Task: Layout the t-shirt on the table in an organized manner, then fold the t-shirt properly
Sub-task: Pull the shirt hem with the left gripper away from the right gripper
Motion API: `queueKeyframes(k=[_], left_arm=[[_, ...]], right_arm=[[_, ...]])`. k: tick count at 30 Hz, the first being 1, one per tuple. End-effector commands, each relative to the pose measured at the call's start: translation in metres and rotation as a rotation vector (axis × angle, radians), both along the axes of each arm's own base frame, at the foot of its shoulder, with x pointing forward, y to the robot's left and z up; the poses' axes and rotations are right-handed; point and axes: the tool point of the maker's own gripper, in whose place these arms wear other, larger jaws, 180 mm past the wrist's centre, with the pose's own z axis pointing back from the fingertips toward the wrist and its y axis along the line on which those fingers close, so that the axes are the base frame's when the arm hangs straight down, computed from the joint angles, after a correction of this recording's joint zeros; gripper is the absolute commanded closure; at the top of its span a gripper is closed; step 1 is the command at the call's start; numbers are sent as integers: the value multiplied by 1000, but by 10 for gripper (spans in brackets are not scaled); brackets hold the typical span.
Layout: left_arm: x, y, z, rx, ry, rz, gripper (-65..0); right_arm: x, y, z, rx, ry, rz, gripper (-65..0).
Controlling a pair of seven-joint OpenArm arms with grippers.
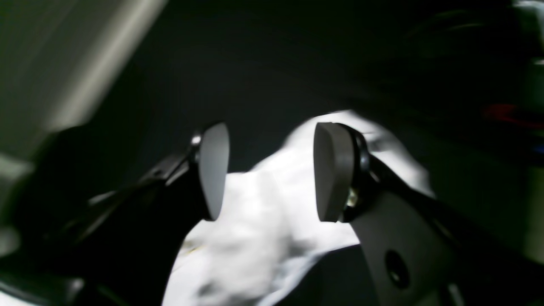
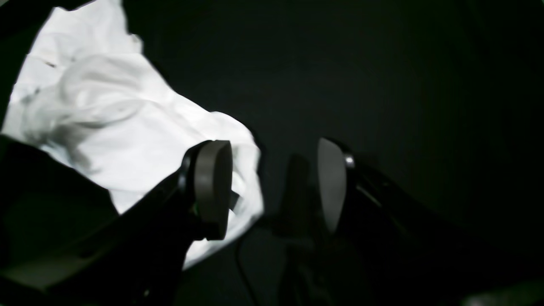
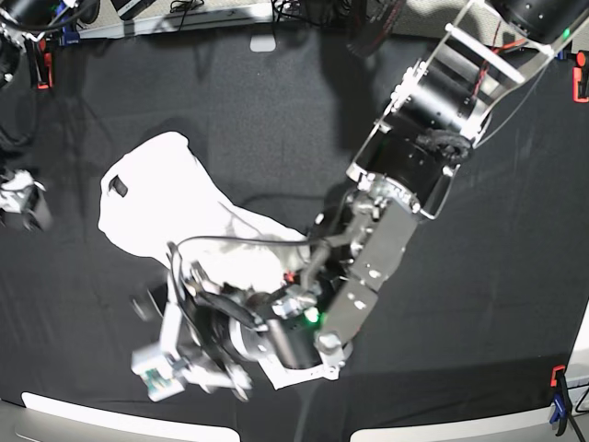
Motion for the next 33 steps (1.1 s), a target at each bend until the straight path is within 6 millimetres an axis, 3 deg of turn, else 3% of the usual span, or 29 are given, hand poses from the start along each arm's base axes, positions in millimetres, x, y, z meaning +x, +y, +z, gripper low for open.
queueKeyframes(k=[1,4,10,16,20,25,27,30,33], left_arm=[[10,0,22,-47,-59,26,-299],[34,29,6,4,-74,138,-299],[62,88,-56,138,35,255,-299],[82,131,-94,167,70,326,-299],[95,151,-113,139,68,364,-299],[116,184,-147,150,141,514,-299],[124,190,-151,171,162,534,-299],[140,197,-139,173,158,559,-299],[152,200,-118,159,156,572,-299]], right_arm=[[9,0,14,-10,-54,17,-314],[19,8,0,47,-56,34,-314],[60,20,-36,211,-8,51,-314],[115,63,-59,316,62,170,-314],[140,87,-78,247,140,232,-314],[143,116,-116,176,294,298,-314],[138,129,-129,182,331,314,-314],[125,147,-150,166,394,340,-309],[110,160,-170,143,451,361,-225]])
